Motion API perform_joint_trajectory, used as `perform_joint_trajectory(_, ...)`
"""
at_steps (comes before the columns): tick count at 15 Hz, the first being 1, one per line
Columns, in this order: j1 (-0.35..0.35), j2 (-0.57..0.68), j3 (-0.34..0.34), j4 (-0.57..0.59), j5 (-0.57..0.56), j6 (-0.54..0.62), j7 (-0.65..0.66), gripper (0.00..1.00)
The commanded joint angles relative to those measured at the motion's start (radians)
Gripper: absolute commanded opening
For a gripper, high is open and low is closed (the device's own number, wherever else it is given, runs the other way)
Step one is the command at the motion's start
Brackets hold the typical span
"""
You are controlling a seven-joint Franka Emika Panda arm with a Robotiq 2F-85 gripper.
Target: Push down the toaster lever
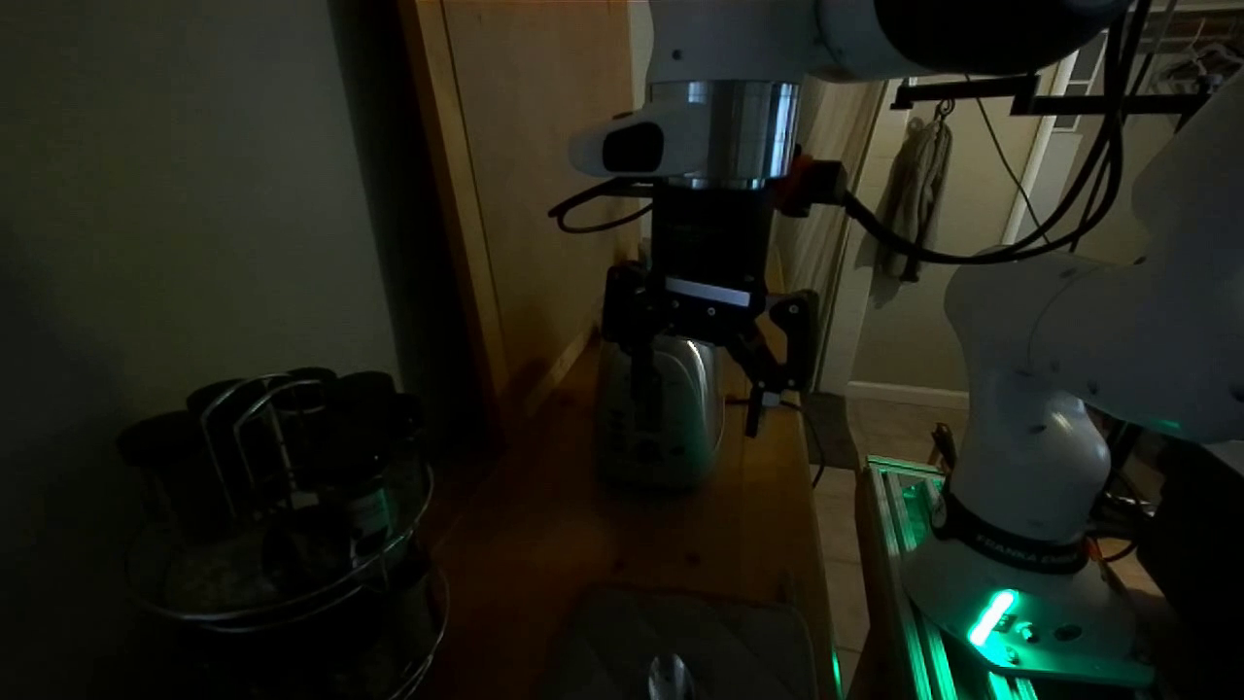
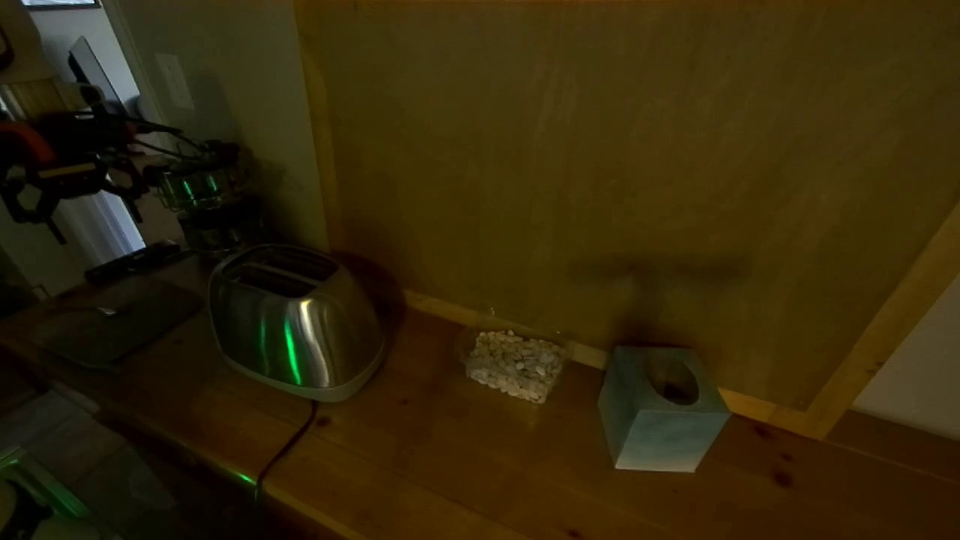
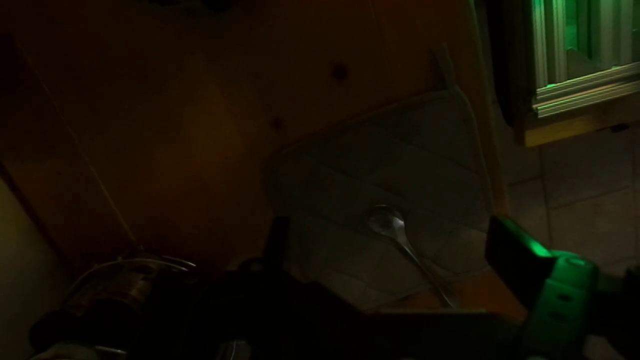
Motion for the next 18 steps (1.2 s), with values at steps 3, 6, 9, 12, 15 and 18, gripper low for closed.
perform_joint_trajectory(3,-0.028,0.0,0.025,0.003,0.016,-0.004,-0.014,1.0)
perform_joint_trajectory(6,-0.028,0.0,0.025,0.003,0.016,-0.004,-0.014,1.0)
perform_joint_trajectory(9,-0.028,0.0,0.025,0.003,0.017,-0.004,-0.014,1.0)
perform_joint_trajectory(12,-0.029,-0.022,0.002,-0.008,0.003,-0.012,-0.08,1.0)
perform_joint_trajectory(15,-0.014,-0.023,-0.048,-0.006,0.007,-0.021,-0.293,1.0)
perform_joint_trajectory(18,-0.029,-0.019,-0.093,-0.001,0.012,-0.077,-0.5,1.0)
